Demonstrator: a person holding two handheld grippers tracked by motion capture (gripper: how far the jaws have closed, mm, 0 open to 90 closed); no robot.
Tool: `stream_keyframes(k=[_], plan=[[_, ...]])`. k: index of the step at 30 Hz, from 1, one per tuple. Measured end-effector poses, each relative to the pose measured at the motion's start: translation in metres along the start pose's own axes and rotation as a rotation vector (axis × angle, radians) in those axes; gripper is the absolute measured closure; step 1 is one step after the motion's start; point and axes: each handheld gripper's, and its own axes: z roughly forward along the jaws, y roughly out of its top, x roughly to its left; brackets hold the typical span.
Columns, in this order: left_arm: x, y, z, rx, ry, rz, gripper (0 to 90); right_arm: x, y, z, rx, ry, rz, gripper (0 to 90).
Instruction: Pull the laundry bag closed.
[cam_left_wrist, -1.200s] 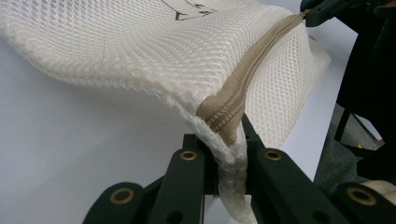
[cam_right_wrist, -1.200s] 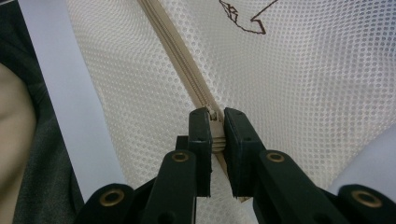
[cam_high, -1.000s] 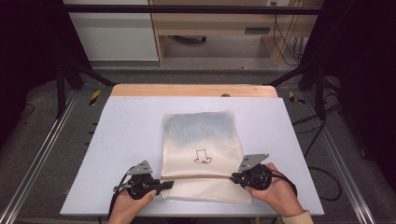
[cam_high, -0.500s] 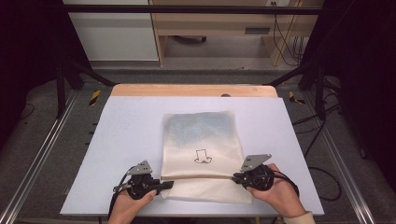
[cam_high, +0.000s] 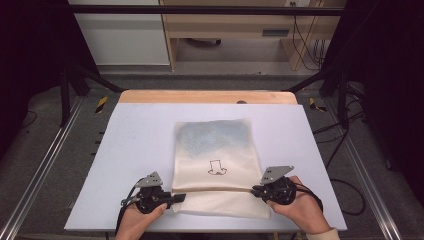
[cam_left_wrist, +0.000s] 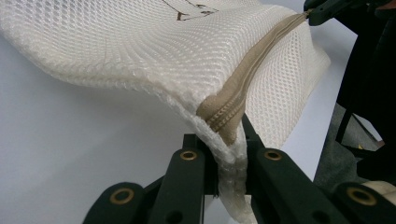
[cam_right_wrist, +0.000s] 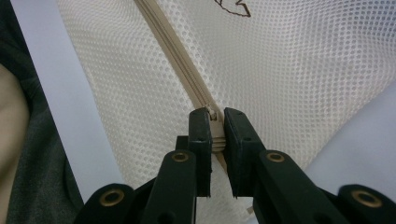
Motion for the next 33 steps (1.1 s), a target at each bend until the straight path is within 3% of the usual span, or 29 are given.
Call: stream_keyframes(k=[17, 33], plan=[[0.0, 0.0, -0.001, -0.001, -0.001, 0.0, 84.3, -0.001, -0.005, -0.004, -0.003, -0.007, 0.006, 82.1], [0.002, 0.002, -0.006, -0.014, 0.011, 0.001, 84.3, -0.009, -0.019, -0.011, 0.002, -0.019, 0.041, 82.1]])
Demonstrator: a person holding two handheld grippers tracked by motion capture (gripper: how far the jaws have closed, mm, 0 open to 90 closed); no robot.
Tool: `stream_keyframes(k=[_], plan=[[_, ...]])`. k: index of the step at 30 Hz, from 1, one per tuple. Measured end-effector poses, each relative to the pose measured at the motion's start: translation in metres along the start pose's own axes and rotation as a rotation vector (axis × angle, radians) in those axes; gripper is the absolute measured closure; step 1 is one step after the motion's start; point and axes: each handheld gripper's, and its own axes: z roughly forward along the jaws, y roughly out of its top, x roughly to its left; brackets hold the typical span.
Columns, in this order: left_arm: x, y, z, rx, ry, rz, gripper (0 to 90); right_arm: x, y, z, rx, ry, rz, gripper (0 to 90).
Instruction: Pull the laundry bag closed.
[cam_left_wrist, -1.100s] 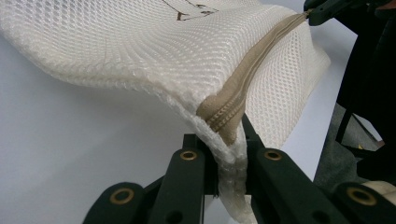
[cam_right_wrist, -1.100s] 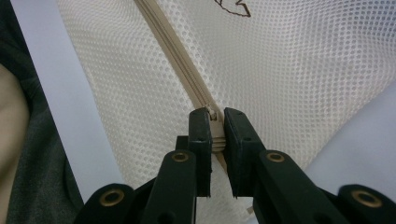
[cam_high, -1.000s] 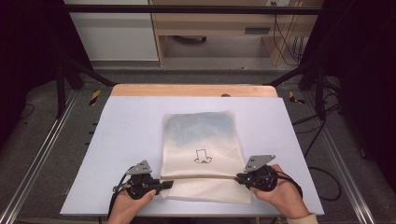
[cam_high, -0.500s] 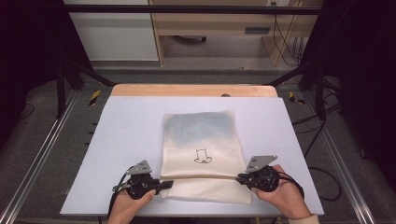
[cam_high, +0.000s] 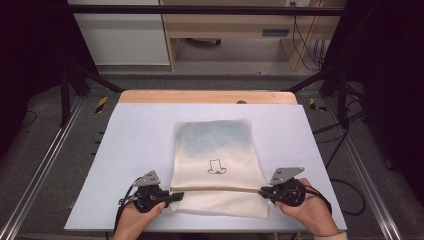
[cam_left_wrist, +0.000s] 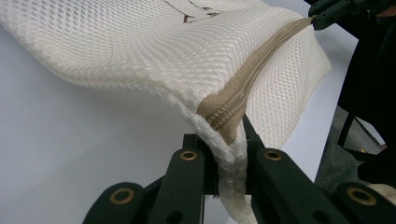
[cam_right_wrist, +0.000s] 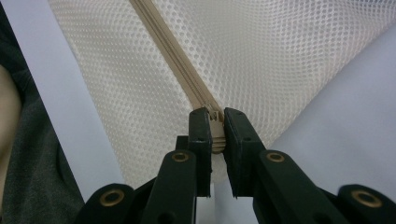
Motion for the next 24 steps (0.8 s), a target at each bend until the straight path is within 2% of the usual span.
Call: stream_keyframes(k=[8, 13, 14, 16, 17, 19, 20, 24], plan=[[0.0, 0.0, -0.001, 0.0, 0.004, -0.006, 84.3, -0.002, -0.006, -0.002, -0.002, 0.002, 0.025, 82.1], [-0.001, 0.0, -0.001, 0.003, 0.008, -0.002, 84.1, -0.002, -0.007, -0.003, -0.006, 0.0, 0.024, 82.1], [-0.002, 0.0, -0.002, 0.003, 0.012, -0.001, 82.1, -0.001, -0.008, -0.001, 0.001, 0.004, 0.032, 82.0], [-0.002, 0.0, -0.003, 0.0, 0.028, -0.013, 70.0, -0.001, -0.008, 0.001, 0.005, 0.014, 0.031, 80.8], [-0.004, -0.001, -0.005, -0.007, 0.061, -0.028, 62.2, 0.0, -0.009, 0.002, 0.005, 0.024, 0.038, 75.3], [-0.006, -0.002, -0.011, -0.021, 0.101, -0.036, 49.2, -0.001, -0.009, 0.003, -0.023, 0.017, 0.039, 63.2], [-0.006, -0.002, -0.014, -0.019, 0.113, -0.042, 39.3, -0.001, -0.009, 0.002, -0.032, 0.011, 0.042, 56.2], [-0.007, -0.004, -0.033, -0.031, 0.225, -0.016, 20.7, -0.002, -0.005, -0.002, -0.11, -0.043, 0.056, 36.4]])
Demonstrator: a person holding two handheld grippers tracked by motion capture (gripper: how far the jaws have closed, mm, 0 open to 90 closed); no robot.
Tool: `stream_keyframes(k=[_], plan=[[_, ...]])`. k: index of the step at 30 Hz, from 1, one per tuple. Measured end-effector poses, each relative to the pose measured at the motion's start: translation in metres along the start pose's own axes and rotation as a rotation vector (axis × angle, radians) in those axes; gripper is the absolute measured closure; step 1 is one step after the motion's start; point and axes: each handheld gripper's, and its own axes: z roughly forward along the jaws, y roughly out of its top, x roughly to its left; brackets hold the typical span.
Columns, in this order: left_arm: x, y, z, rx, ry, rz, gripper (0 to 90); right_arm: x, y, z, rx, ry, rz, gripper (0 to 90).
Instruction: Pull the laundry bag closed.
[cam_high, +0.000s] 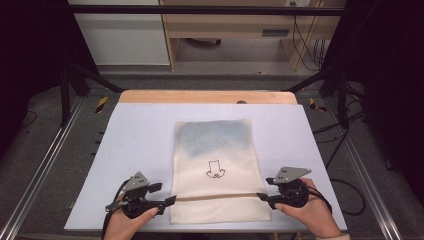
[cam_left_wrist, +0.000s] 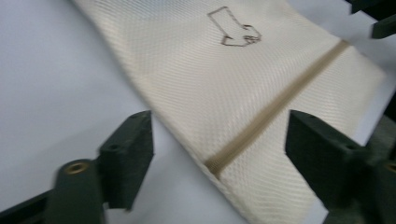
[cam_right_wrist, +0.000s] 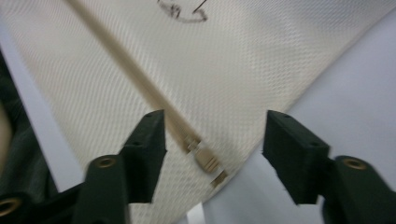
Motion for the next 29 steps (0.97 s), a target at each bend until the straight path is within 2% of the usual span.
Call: stream_keyframes(k=[2, 5, 6, 9, 10, 14, 17, 20, 23, 29], plan=[[0.004, 0.001, -0.011, -0.045, 0.071, 0.0, 14.2, -0.003, 0.001, -0.003, -0.041, -0.041, 0.018, 29.6], [0.018, 0.006, -0.022, -0.112, 0.181, 0.037, 9.8, -0.011, 0.003, -0.009, -0.113, -0.151, 0.066, 20.3], [0.022, 0.008, -0.023, -0.121, 0.208, 0.051, 7.9, -0.015, 0.002, -0.012, -0.142, -0.201, 0.101, 14.8], [0.039, 0.01, -0.028, -0.155, 0.271, 0.092, 7.1, -0.025, -0.001, -0.018, -0.188, -0.268, 0.167, 9.5], [0.045, 0.01, -0.029, -0.163, 0.284, 0.097, 6.2, -0.029, -0.004, -0.02, -0.194, -0.293, 0.199, 6.9], [0.064, 0.009, -0.03, -0.178, 0.314, 0.108, 5.0, -0.044, -0.017, -0.021, -0.179, -0.397, 0.251, 7.1], [0.073, 0.008, -0.03, -0.179, 0.334, 0.097, 5.0, -0.051, -0.025, -0.021, -0.184, -0.427, 0.291, 7.6], [0.079, 0.007, -0.032, -0.182, 0.366, 0.103, 4.9, -0.057, -0.034, -0.022, -0.185, -0.462, 0.338, 8.4], [0.086, 0.006, -0.032, -0.178, 0.382, 0.096, 4.8, -0.062, -0.043, -0.02, -0.199, -0.516, 0.327, 8.3], [0.095, 0.004, -0.034, -0.18, 0.399, 0.081, 4.7, -0.065, -0.051, -0.018, -0.197, -0.523, 0.356, 8.3]])
